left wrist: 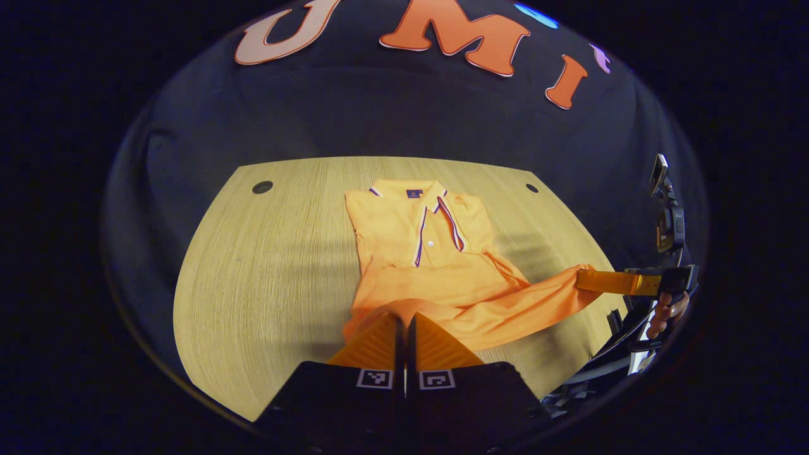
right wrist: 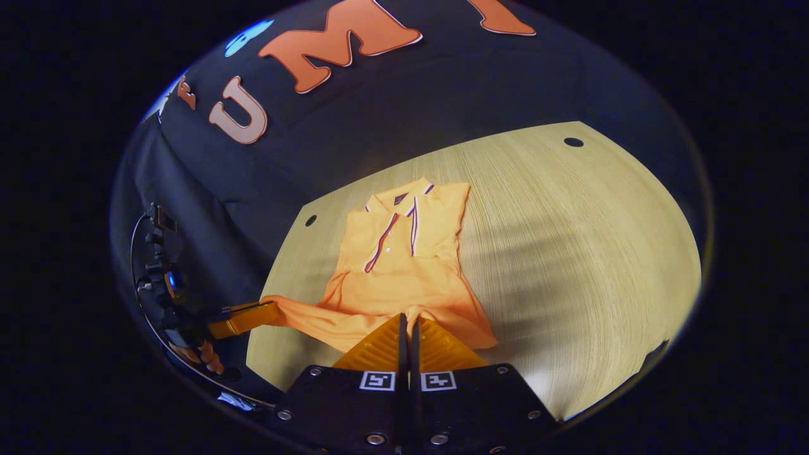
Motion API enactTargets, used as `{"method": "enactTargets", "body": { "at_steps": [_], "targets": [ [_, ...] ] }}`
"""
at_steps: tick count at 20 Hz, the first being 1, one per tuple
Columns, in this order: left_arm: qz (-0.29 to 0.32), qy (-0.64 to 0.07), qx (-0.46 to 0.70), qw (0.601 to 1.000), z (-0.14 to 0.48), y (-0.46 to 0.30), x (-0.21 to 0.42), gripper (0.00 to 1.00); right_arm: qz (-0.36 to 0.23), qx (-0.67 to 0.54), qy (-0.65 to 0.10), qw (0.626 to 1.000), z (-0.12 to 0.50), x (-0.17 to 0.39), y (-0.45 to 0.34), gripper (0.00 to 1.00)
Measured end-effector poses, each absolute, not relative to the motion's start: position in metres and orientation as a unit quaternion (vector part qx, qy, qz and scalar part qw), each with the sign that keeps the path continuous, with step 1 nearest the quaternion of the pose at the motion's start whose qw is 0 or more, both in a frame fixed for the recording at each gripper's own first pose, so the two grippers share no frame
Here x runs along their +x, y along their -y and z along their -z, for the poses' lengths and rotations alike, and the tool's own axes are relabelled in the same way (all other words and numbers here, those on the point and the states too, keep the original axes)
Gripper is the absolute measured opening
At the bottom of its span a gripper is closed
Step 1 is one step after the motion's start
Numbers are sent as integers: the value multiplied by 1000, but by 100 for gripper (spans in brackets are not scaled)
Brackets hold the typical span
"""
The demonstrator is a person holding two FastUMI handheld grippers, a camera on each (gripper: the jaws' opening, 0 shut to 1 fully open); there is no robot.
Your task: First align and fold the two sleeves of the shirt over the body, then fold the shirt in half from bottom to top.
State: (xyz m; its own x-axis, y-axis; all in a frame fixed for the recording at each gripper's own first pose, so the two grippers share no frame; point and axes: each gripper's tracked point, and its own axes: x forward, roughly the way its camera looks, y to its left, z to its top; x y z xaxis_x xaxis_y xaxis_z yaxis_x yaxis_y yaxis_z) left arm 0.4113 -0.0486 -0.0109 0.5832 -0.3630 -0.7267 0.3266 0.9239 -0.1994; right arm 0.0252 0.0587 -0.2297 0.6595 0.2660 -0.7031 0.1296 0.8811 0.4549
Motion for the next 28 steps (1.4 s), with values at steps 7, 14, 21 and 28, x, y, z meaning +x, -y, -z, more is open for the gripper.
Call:
{"method": "enactTargets", "body": {
  "at_steps": [7, 14, 21, 28],
  "targets": [
    [199, -406, -13, 892, 2, 49, 505, 1, -21, 234, -404, 884, 220, 91, -49, 1],
    [218, -426, -50, 877, 10, 60, 592, 1, 10, 220, -416, 883, 230, 163, -27, 1],
    [204, -486, -126, 840, 49, 62, 663, 2, 42, 242, -455, 856, 265, 230, -7, 1],
    [198, -465, -147, 850, 58, 72, 713, 5, 65, 329, -453, 826, 273, 283, -5, 2]
  ]
}}
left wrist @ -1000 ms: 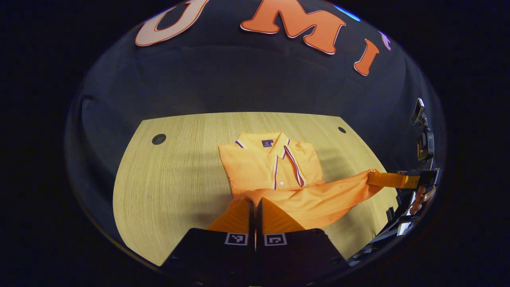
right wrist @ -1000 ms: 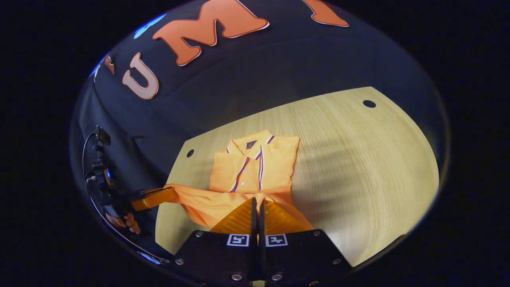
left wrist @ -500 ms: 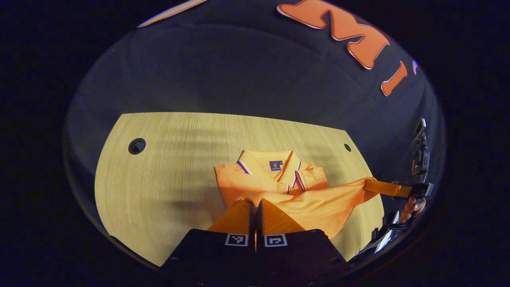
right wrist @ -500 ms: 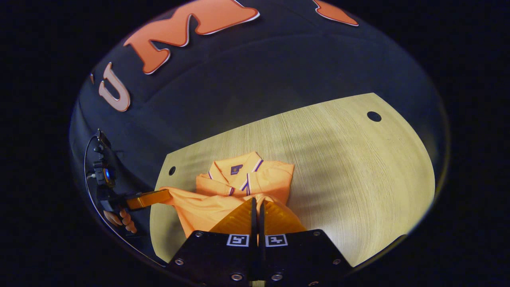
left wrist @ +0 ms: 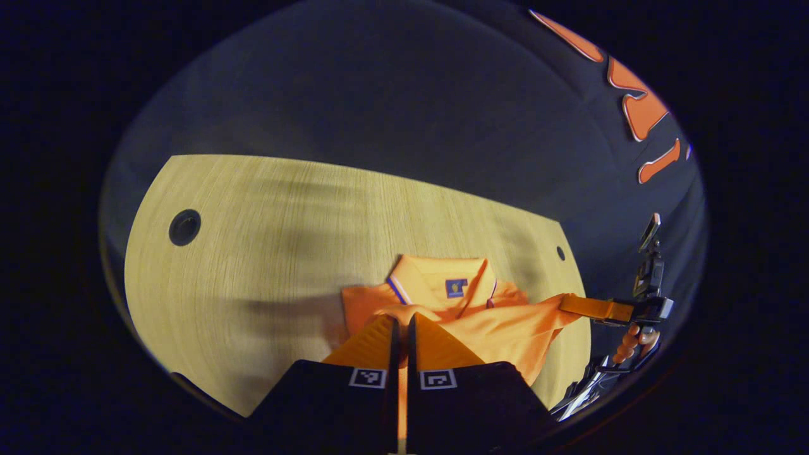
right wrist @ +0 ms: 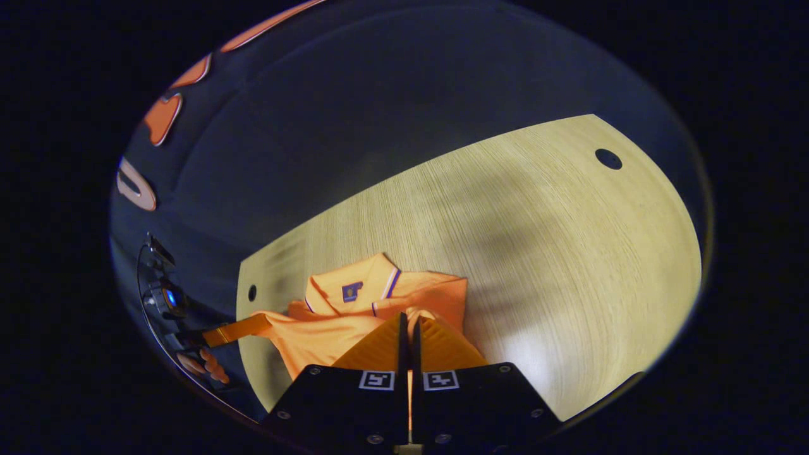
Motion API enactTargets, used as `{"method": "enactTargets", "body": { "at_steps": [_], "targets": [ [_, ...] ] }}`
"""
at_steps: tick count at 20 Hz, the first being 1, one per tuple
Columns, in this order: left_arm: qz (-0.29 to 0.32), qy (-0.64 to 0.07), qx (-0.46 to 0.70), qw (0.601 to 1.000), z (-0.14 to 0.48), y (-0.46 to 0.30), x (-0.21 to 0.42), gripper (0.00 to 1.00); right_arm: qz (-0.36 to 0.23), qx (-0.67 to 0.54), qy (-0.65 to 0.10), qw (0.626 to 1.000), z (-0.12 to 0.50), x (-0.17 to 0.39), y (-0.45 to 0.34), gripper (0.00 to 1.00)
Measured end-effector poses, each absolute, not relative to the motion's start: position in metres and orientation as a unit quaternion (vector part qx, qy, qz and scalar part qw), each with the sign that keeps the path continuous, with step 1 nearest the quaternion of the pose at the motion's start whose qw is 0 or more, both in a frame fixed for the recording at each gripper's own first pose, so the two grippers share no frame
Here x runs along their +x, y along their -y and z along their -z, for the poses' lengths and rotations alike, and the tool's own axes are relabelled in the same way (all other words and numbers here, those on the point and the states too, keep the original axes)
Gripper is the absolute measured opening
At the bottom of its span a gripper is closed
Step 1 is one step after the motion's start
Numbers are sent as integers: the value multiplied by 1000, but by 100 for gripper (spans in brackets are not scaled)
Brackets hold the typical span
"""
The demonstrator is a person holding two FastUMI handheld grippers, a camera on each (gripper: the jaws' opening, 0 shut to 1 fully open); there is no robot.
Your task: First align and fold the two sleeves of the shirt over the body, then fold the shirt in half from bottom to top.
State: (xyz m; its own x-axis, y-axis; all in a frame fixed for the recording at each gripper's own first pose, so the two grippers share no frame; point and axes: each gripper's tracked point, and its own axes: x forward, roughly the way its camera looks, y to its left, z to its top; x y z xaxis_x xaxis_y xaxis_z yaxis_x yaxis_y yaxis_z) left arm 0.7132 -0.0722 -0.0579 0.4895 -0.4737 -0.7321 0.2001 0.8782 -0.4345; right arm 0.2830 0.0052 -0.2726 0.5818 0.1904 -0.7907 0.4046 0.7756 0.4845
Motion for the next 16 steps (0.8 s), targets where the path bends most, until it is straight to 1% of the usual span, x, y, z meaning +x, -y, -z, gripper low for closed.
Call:
{"method": "enactTargets", "body": {
  "at_steps": [1, 2, 3, 4, 5, 6, 7, 8, 9, 11, 12, 13, 16],
  "targets": [
    [200, -452, -147, 857, 52, 72, 718, 9, 71, 347, -440, 825, 264, 290, 1, 8],
    [189, -446, -135, 864, 48, 64, 719, 37, 73, 356, -423, 830, 263, 297, 2, 17],
    [186, -437, -124, 871, 49, 61, 723, 66, 80, 352, -411, 837, 261, 300, 8, 36],
    [179, -430, -110, 878, 46, 55, 724, 94, 83, 348, -400, 844, 258, 302, 11, 45],
    [171, -419, -101, 886, 40, 50, 727, 95, 85, 340, -394, 850, 254, 299, 14, 55],
    [164, -410, -92, 893, 35, 47, 730, 96, 87, 329, -391, 855, 252, 296, 15, 57],
    [160, -401, -85, 898, 27, 44, 730, 96, 88, 315, -392, 860, 250, 290, 17, 64],
    [158, -394, -78, 902, 20, 42, 727, 96, 86, 299, -389, 867, 243, 285, 17, 68],
    [159, -387, -70, 906, 14, 41, 722, 96, 82, 280, -387, 875, 238, 279, 18, 81],
    [159, -373, -55, 912, 2, 39, 710, 97, 75, 245, -376, 890, 223, 268, 17, 93],
    [159, -363, -49, 917, -8, 39, 700, 99, 73, 229, -367, 898, 217, 261, 15, 95],
    [161, -352, -44, 921, -17, 40, 690, 99, 70, 214, -360, 905, 209, 254, 13, 98],
    [162, -317, -31, 934, -48, 48, 658, 99, 47, 180, -342, 921, 184, 230, 0, 98]
  ]
}}
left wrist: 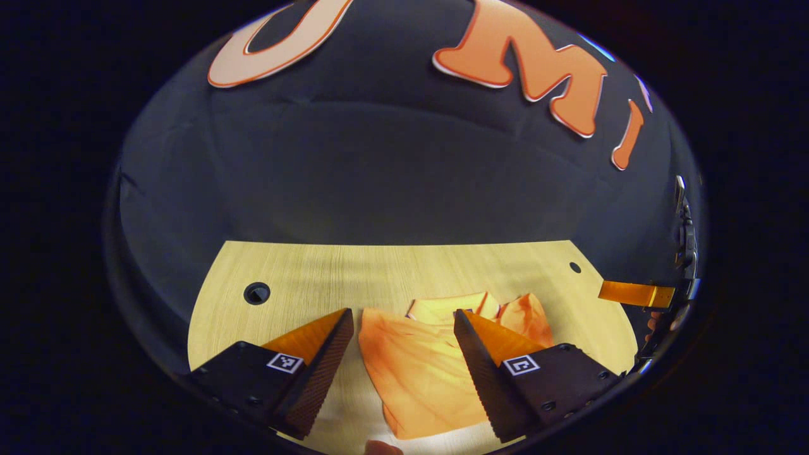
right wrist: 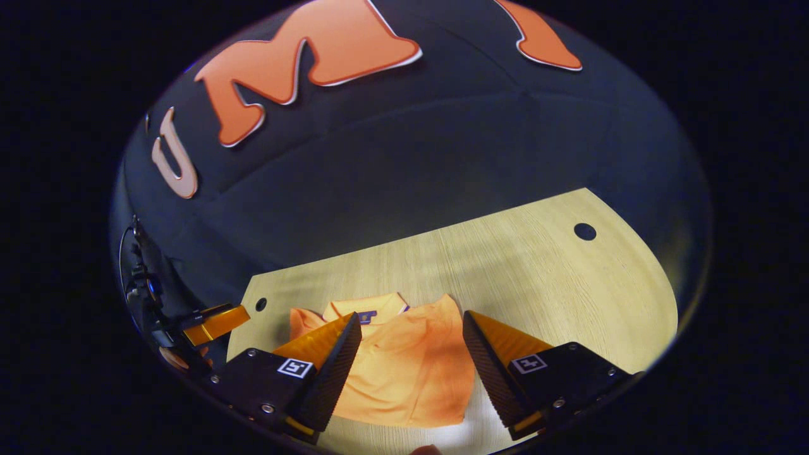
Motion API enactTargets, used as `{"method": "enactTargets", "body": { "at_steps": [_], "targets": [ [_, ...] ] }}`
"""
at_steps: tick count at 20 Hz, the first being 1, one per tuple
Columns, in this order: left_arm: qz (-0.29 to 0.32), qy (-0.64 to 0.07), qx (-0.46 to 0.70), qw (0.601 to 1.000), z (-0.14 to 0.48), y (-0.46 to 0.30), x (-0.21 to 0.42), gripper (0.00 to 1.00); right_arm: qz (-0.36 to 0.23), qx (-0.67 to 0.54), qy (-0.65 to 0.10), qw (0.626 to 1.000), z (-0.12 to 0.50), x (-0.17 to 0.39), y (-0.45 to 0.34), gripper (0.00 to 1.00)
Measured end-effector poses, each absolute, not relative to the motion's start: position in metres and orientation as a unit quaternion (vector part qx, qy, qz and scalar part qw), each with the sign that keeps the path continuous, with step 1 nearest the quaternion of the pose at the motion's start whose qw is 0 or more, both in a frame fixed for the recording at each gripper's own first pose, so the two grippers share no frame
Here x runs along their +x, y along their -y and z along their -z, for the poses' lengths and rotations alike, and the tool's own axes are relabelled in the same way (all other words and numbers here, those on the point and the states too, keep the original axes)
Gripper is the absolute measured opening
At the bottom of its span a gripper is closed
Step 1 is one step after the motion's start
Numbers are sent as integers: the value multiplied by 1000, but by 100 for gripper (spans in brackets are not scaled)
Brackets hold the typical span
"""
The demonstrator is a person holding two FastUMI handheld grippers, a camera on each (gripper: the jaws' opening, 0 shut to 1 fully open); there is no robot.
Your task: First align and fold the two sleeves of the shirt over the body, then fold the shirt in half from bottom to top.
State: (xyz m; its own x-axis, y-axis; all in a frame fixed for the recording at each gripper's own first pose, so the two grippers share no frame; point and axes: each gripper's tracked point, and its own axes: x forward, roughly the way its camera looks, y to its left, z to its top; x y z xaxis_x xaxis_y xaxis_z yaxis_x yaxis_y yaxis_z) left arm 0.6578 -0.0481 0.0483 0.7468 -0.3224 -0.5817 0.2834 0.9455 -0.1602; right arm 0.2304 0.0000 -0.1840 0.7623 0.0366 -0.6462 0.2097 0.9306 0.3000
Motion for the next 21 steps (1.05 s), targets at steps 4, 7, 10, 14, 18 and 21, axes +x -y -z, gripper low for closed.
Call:
{"method": "enactTargets", "body": {
  "at_steps": [4, 7, 10, 14, 18, 21],
  "targets": [
    [156, -282, -32, 946, -84, 56, 610, 98, 32, 135, -301, 944, 153, 203, -15, 99],
    [144, -246, -34, 958, -112, 58, 573, 99, 10, 117, -274, 955, 136, 172, -27, 99],
    [146, -224, -35, 963, -130, 55, 527, 98, -10, 98, -243, 965, 115, 147, -37, 99],
    [135, -192, -8, 972, -152, 63, 473, 98, -29, 81, -205, 975, 93, 108, -44, 98],
    [116, -144, -5, 983, -174, 62, 413, 98, -43, 64, -180, 981, 76, 67, -52, 98],
    [102, -129, -13, 986, -181, 63, 368, 98, -49, 44, -147, 987, 62, 31, -53, 98]
  ]
}}
